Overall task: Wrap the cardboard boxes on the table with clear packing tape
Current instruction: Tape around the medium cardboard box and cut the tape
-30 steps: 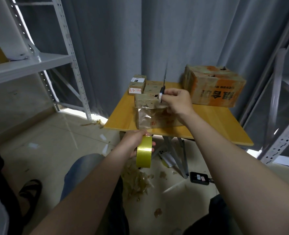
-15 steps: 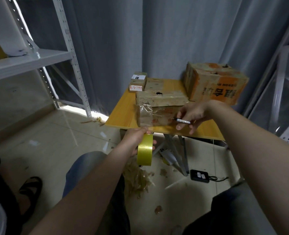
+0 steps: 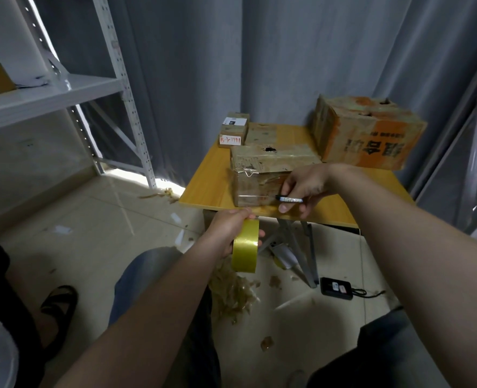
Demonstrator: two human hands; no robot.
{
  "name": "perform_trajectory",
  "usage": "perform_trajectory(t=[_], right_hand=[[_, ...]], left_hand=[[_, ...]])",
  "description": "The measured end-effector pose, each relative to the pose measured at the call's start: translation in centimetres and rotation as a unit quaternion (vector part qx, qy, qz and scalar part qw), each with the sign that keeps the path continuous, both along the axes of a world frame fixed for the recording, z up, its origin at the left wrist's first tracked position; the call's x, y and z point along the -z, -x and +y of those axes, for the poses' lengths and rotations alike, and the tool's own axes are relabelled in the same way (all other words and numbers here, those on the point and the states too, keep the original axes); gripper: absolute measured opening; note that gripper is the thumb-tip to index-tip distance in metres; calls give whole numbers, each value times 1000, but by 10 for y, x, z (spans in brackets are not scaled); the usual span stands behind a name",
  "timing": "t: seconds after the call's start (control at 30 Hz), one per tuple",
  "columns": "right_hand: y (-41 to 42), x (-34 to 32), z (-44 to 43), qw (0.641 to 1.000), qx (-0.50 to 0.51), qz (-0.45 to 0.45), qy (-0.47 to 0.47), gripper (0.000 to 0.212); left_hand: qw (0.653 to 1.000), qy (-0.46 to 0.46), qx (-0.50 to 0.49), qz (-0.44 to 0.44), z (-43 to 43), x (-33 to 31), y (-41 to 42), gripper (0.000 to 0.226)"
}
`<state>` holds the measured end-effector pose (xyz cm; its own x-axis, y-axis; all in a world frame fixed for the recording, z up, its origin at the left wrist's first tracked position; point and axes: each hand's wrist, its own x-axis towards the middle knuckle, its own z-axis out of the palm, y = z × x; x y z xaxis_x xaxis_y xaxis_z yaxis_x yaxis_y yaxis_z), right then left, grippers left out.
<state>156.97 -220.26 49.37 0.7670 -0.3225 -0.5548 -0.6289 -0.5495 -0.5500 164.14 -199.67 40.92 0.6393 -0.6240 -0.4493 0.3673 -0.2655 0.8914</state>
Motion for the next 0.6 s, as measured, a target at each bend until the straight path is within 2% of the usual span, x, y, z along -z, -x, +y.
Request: perform_trajectory(t=[0.6], right_hand=[[-3,3,-3,1000,-8,-16,20,33]], left_hand=[[1000,-3,1,9,-2,-1,2,20]])
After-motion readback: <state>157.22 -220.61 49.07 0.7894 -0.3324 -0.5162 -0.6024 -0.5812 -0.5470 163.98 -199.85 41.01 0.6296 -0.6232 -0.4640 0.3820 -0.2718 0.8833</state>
